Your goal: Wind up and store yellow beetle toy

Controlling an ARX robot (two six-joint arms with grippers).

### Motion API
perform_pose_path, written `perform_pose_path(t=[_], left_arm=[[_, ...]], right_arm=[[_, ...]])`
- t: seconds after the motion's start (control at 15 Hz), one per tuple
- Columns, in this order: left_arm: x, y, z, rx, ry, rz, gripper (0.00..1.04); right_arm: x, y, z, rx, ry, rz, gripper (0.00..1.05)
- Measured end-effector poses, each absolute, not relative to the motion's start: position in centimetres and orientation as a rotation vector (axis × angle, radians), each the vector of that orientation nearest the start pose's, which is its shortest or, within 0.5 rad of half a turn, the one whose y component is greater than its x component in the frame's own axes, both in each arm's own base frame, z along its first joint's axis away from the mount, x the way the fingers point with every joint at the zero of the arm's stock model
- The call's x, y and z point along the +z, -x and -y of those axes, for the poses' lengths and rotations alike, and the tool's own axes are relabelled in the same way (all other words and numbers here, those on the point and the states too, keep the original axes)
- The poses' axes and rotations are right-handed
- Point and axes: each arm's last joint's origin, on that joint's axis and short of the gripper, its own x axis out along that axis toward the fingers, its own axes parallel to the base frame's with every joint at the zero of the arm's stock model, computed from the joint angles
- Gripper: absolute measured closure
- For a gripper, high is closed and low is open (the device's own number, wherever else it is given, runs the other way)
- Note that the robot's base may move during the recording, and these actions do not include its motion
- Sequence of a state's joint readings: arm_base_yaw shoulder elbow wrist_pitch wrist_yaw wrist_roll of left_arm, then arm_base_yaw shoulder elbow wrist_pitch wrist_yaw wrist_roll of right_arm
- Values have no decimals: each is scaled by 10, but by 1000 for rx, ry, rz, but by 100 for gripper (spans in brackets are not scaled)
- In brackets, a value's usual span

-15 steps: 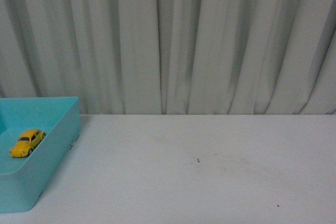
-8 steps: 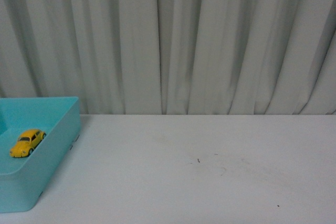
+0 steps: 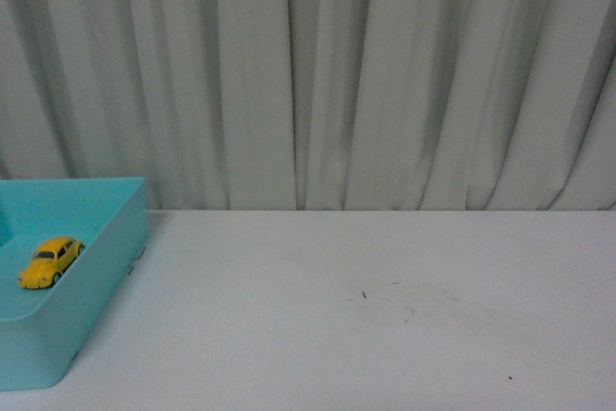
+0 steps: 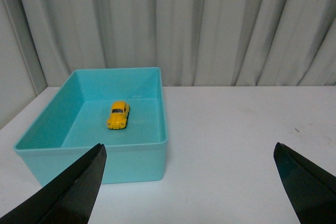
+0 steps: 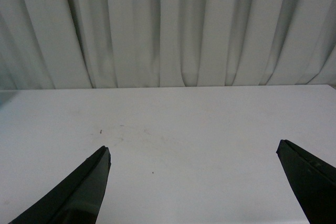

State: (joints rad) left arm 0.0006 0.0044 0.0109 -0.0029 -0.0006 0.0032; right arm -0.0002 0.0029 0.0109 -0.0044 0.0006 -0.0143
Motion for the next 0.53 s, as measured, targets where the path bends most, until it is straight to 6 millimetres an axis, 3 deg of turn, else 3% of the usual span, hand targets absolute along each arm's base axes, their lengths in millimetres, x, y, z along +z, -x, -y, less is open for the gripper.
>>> perform_pose_path(t=[0.53], left_arm=[[167,-97,0,2,-1,4,7]], right_arm=[[167,-97,0,0,14,4,6]])
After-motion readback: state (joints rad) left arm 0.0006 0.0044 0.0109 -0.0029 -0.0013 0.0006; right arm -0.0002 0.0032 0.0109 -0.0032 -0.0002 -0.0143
